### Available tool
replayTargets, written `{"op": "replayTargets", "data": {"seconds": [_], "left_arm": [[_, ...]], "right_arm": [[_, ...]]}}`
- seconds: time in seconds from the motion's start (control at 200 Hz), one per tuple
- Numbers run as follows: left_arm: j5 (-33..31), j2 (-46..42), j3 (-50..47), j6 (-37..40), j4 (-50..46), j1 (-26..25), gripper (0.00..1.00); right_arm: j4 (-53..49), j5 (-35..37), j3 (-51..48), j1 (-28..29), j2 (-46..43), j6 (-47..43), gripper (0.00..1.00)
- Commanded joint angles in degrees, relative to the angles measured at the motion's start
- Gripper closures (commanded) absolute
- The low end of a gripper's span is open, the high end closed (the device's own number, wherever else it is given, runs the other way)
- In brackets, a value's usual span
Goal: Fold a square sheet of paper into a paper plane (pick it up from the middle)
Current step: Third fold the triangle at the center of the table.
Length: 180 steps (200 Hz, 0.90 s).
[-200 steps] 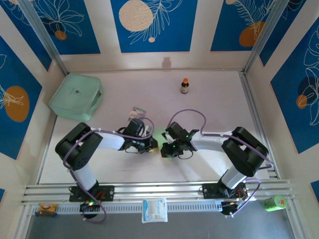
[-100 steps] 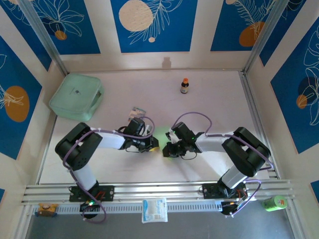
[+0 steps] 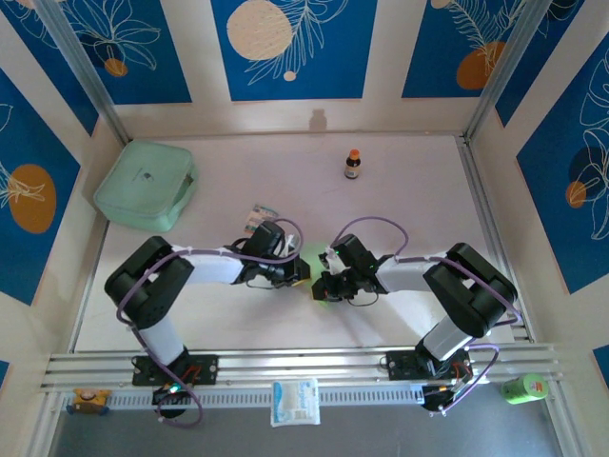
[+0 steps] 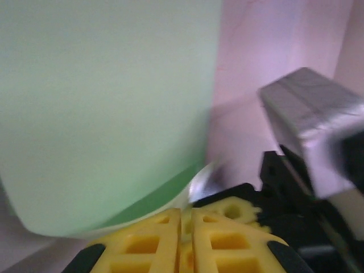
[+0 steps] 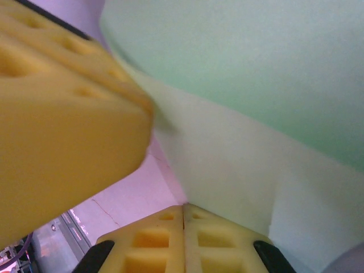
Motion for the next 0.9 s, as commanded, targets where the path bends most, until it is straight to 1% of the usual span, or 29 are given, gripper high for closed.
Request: {"op": "replayTargets", "data": {"seconds": [0.0, 0.135, 0.39, 0.53, 0.72, 0.895], "left_arm": [[-1.54, 2.88, 1.5, 1.0, -2.62, -0.24, 0.86], [-3.5, 4.87, 2.28, 1.53, -5.68, -0.19, 0.88], [-5.6, 5.54, 3.4, 3.6, -11.02, -0.1, 0.91], [-5.69, 5.94, 3.62, 3.82, -11.53, -0.01, 0.91], [-5.62, 6.25, 3.8, 3.82, -11.61, 0.08, 0.92], [-5.21, 6.3, 3.95, 4.04, -11.56, 0.08, 0.92]], "right_arm": [[-1.26, -0.53, -1.25, -0.33, 0.48, 0.51, 0.93], [-2.09, -0.35, -1.03, -0.42, 0.06, 0.12, 0.93], [-5.69, 0.59, -1.09, -0.59, -2.66, -1.54, 0.92], [-8.25, 1.44, -1.6, -0.59, -4.53, -2.37, 0.92], [-8.53, 1.73, -4.21, -0.59, -7.04, -1.48, 0.92], [-10.8, 4.42, -4.71, -0.59, -9.9, -0.84, 0.92]]}}
